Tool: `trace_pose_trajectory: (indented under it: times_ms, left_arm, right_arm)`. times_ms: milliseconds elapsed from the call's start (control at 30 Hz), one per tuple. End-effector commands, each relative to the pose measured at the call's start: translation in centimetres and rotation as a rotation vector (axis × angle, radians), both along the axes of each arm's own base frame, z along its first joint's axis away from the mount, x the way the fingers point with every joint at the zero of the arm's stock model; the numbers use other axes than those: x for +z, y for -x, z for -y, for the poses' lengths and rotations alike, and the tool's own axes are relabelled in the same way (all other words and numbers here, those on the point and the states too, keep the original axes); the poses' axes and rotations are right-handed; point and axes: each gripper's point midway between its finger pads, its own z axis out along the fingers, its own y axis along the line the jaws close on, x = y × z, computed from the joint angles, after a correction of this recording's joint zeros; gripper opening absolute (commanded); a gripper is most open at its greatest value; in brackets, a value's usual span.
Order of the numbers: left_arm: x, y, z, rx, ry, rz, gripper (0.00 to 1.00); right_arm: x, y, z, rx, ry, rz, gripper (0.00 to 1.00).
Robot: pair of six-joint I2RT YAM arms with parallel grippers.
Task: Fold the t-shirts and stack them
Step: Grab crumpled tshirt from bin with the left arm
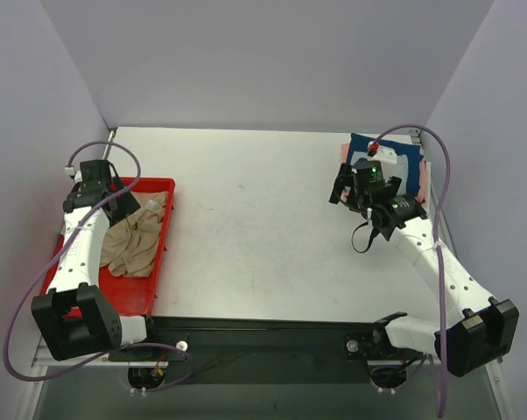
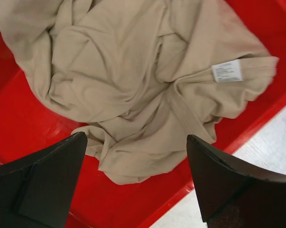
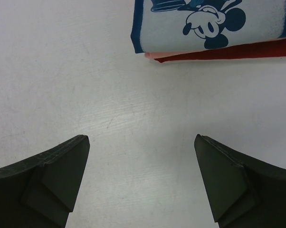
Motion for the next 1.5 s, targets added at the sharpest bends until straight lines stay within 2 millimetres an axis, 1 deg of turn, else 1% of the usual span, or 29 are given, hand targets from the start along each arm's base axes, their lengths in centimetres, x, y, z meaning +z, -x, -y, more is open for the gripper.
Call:
trace_pose_trajectory:
  times_ms: [0, 67, 133, 167, 200, 233, 267, 433, 600, 633, 667, 800, 833, 867, 900, 933, 967, 1000, 1067, 1100, 1167, 1200, 1233, 1267, 1300, 1333, 1367, 1433, 1467]
  left_arm:
    - [-0.5, 0.4, -1.4, 0.101, -0.003, 0.044, 0.97]
    - [-1.8, 0.4, -1.7, 0.114, 0.0, 0.029, 0.97]
    - [-4.0, 0.6, -1.5, 0.117, 0.014, -0.021, 0.97]
    - [-4.6, 0.2, -1.6, 0.117, 0.018, -0.017, 0.97]
    - [-6.0, 0.3, -1.1, 0.1, 0.041, -0.036, 0.97]
    - [-6.6, -0.9, -1.1, 0.08, 0.051, -0.009, 0.97]
    - [-7.2, -1.4, -0.5, 0.054, 0.083, 0.003, 0.97]
    - [-9.2, -4.3, -0.1, 0.023, 0.118, 0.081, 0.97]
    - [-11.2, -5.5, -0.4, 0.034, 0.134, 0.017, 0.97]
    - [-11.9, -5.7, -0.3, 0.022, 0.136, 0.004, 0.95]
    - [-11.9, -5.9, -0.3, 0.015, 0.14, 0.007, 0.93]
    - [-12.1, -6.8, 0.6, -0.036, 0.173, 0.031, 0.51]
    - [-11.8, -6.9, 0.6, -0.039, 0.176, 0.04, 0.27]
    - [-11.5, -6.9, 0.7, -0.042, 0.18, 0.044, 0.17]
    - [-10.2, -7.2, 0.7, -0.047, 0.173, 0.071, 0.07]
    - [-9.6, -7.1, 0.7, -0.044, 0.17, 0.074, 0.0]
    - [-8.7, -7.0, 0.4, -0.037, 0.155, 0.087, 0.0]
    - [-6.2, -7.3, 0.2, -0.035, 0.137, 0.141, 0.0]
    - [-3.7, -6.9, 0.0, -0.028, 0.118, 0.176, 0.0]
    - [-1.0, -6.7, 0.0, -0.022, 0.106, 0.238, 0.0]
    - [2.7, -6.6, -0.1, -0.012, 0.085, 0.321, 0.0]
    - [5.6, -6.2, 0.0, -0.004, 0.077, 0.401, 0.0]
    - [7.8, -6.2, 0.1, -0.001, 0.069, 0.461, 0.0]
    - [9.4, -6.1, 0.0, 0.009, 0.06, 0.509, 0.0]
    - [11.8, -5.7, 0.5, 0.005, 0.056, 0.577, 0.0]
    - [13.5, -5.8, 0.7, 0.0, 0.049, 0.627, 0.0]
    - [15.8, -5.9, 1.2, -0.021, 0.045, 0.685, 0.0]
    - [19.3, -6.3, 3.3, -0.093, 0.041, 0.775, 0.0]
    - [22.3, -6.5, 4.6, -0.144, 0.046, 0.84, 0.0]
  right_arm:
    - [0.5, 0.1, 0.1, -0.012, -0.005, 0.031, 1.0]
    - [0.1, 0.3, -0.2, 0.01, -0.01, 0.02, 1.0]
    - [-0.2, 0.5, -0.6, 0.03, -0.023, 0.01, 1.0]
    - [-0.3, 0.6, -0.8, 0.038, -0.029, 0.006, 1.0]
    - [-0.2, 0.7, -1.0, 0.048, -0.035, 0.007, 1.0]
    - [-0.3, 0.8, -1.2, 0.056, -0.041, 0.006, 1.0]
    - [-0.4, 1.0, -1.2, 0.057, -0.045, 0.006, 1.0]
    - [-0.3, 1.2, -1.3, 0.066, -0.053, 0.023, 1.0]
    - [0.1, 1.2, -1.0, 0.067, -0.041, 0.038, 1.0]
    - [0.1, 1.2, -1.0, 0.069, -0.04, 0.04, 1.0]
    - [0.2, 1.2, -1.0, 0.073, -0.039, 0.043, 1.0]
    - [0.1, 1.1, -1.4, 0.089, -0.047, 0.037, 1.0]
    - [0.1, 1.0, -1.5, 0.09, -0.052, 0.036, 1.0]
    - [-0.1, 1.0, -1.6, 0.094, -0.054, 0.031, 1.0]
    - [0.0, 0.9, -1.7, 0.098, -0.058, 0.031, 1.0]
    - [0.1, 0.9, -2.0, 0.105, -0.067, 0.03, 1.0]
    - [0.0, 0.8, -2.1, 0.108, -0.067, 0.028, 1.0]
    - [0.0, 0.8, -2.1, 0.109, -0.071, 0.027, 1.0]
    - [0.2, 0.6, -2.5, 0.123, -0.077, 0.027, 1.0]
    - [0.2, 0.6, -2.6, 0.126, -0.075, 0.026, 1.0]
    - [0.4, 0.4, -2.8, 0.133, -0.08, 0.029, 1.0]
    - [0.4, 0.3, -2.8, 0.134, -0.076, 0.03, 1.0]
    - [0.5, 0.3, -2.8, 0.132, -0.078, 0.032, 1.0]
    - [0.5, 0.2, -2.8, 0.135, -0.077, 0.031, 1.0]
    - [0.7, 0.1, -2.8, 0.136, -0.075, 0.037, 1.0]
    - [0.7, 0.1, -2.9, 0.139, -0.076, 0.038, 1.0]
    - [0.8, 0.0, -2.9, 0.142, -0.076, 0.039, 1.0]
    - [1.0, -0.1, -2.9, 0.147, -0.068, 0.043, 1.0]
    - [1.1, -0.1, -2.9, 0.147, -0.069, 0.047, 1.0]
